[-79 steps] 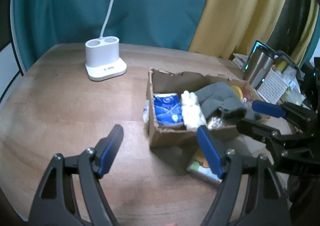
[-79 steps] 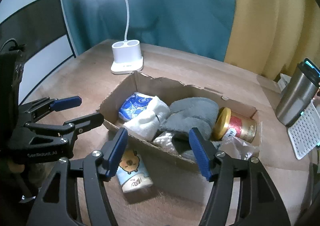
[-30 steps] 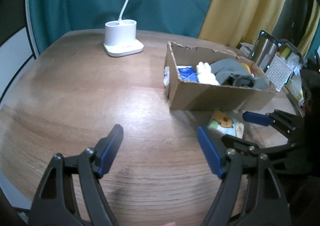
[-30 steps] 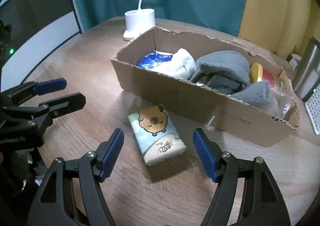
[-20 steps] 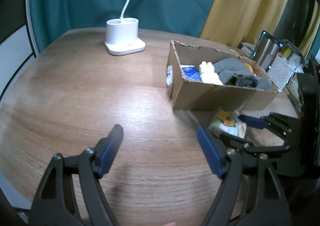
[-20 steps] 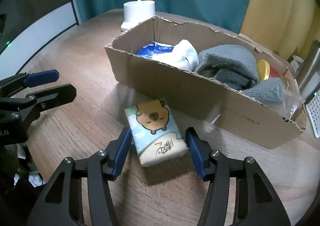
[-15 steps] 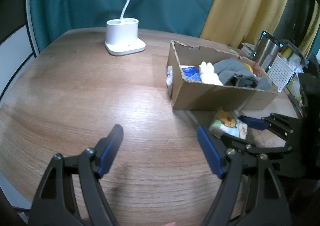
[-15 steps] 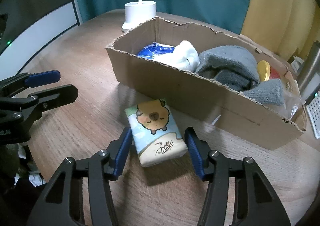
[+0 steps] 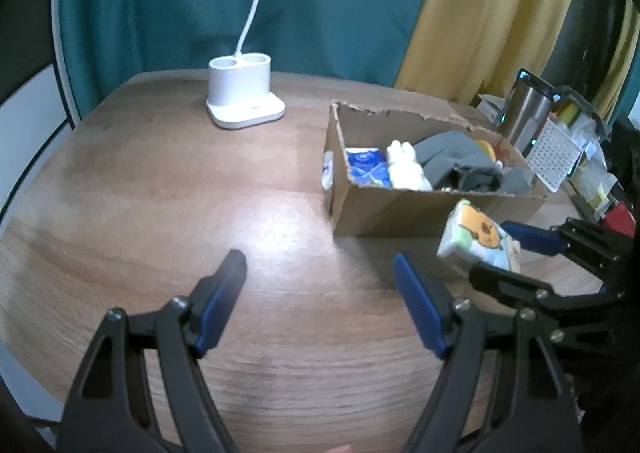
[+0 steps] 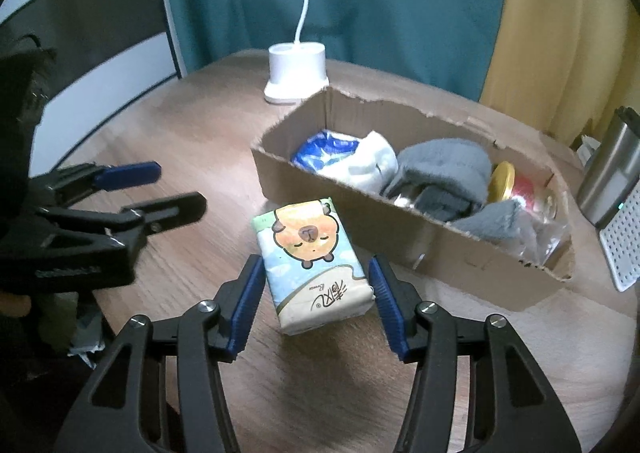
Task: Organize objects
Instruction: 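Lift the cartoon tissue pack with the right tool and lower it into the box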
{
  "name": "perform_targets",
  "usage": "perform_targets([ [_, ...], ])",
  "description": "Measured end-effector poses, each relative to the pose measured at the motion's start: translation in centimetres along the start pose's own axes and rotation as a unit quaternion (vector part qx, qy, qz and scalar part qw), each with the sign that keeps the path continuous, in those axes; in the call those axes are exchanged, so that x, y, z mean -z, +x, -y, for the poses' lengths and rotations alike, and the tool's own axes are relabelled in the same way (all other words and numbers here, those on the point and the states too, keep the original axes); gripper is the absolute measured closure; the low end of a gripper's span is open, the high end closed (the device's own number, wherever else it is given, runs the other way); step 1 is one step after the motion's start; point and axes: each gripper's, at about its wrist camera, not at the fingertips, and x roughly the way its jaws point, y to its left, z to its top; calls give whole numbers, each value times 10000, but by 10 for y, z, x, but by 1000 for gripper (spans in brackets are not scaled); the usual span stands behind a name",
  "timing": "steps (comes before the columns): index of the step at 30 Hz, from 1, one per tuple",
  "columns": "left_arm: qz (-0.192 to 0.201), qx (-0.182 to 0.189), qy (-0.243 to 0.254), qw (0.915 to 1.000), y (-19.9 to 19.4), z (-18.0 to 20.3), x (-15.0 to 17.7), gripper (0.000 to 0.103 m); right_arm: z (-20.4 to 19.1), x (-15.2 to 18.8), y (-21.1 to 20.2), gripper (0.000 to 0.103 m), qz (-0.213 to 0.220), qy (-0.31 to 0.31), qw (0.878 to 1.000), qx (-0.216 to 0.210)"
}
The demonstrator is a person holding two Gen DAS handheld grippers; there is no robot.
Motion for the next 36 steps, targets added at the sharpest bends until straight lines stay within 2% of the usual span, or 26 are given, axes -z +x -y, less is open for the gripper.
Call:
perform_targets([
  [18, 148, 76, 80, 9998, 7, 7, -28, 25, 21, -36, -18, 46, 362, 7, 9993, 16],
  [36, 90, 32, -85, 9999, 33, -13, -45, 25, 29, -69, 20, 46, 196, -290, 9994, -28],
])
